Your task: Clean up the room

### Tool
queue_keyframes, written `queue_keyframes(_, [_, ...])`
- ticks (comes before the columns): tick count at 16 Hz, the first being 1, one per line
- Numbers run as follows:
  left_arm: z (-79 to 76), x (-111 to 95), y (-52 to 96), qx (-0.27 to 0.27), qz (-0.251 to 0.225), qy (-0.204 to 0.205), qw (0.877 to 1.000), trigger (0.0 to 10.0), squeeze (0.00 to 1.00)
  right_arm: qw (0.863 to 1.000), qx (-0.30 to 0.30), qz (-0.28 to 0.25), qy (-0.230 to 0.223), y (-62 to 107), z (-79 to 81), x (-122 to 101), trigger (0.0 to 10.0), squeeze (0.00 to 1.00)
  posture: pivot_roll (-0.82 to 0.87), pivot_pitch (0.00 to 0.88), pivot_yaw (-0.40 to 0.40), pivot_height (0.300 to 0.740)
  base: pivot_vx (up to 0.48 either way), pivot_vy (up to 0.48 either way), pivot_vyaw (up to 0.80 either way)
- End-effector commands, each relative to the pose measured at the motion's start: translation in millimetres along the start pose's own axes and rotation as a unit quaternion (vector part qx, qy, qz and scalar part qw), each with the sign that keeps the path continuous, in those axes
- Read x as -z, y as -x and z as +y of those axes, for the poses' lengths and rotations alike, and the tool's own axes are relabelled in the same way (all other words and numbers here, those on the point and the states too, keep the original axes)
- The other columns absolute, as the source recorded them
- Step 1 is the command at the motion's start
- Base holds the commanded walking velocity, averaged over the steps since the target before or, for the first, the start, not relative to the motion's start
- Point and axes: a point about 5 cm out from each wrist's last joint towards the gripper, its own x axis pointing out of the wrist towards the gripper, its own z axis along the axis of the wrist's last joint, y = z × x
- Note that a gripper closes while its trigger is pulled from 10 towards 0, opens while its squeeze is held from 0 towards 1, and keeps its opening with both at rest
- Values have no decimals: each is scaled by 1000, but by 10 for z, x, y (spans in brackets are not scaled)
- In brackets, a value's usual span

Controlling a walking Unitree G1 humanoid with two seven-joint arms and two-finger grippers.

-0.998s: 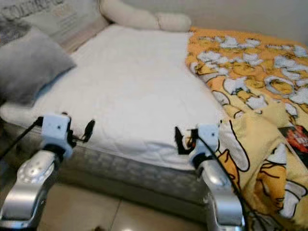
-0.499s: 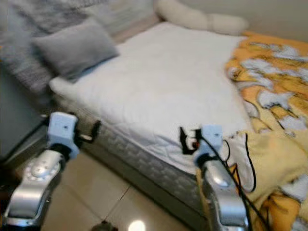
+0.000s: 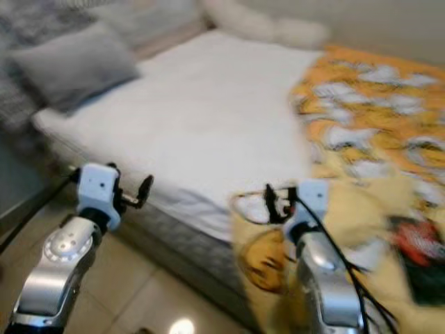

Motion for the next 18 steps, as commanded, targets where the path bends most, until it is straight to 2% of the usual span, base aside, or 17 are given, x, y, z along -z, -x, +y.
queue_keyframes(1, [59,13,8,-7,3,-7,1000,10000,757,1000,-9,2,-9,14,55,17,10000,0,-41,0,3,740,0,-330,-800])
queue_keyframes(2, [68,18,5,-8,4,-8,1000,10000,765,1000,-7,3,-12,20,55,23,10000,0,-40,0,4,740,0,-330,-800])
queue_keyframes(16, [62,57,49,-10,12,-12,1000,10000,761,1000,-9,15,-5,46,23,69,10000,0,-35,0,0,740,0,-327,0])
queue_keyframes(18, [72,62,62,-12,14,-12,1000,10000,765,999,-24,23,17,24,56,69,10000,0,-34,0,-2,740,0,-328,0])
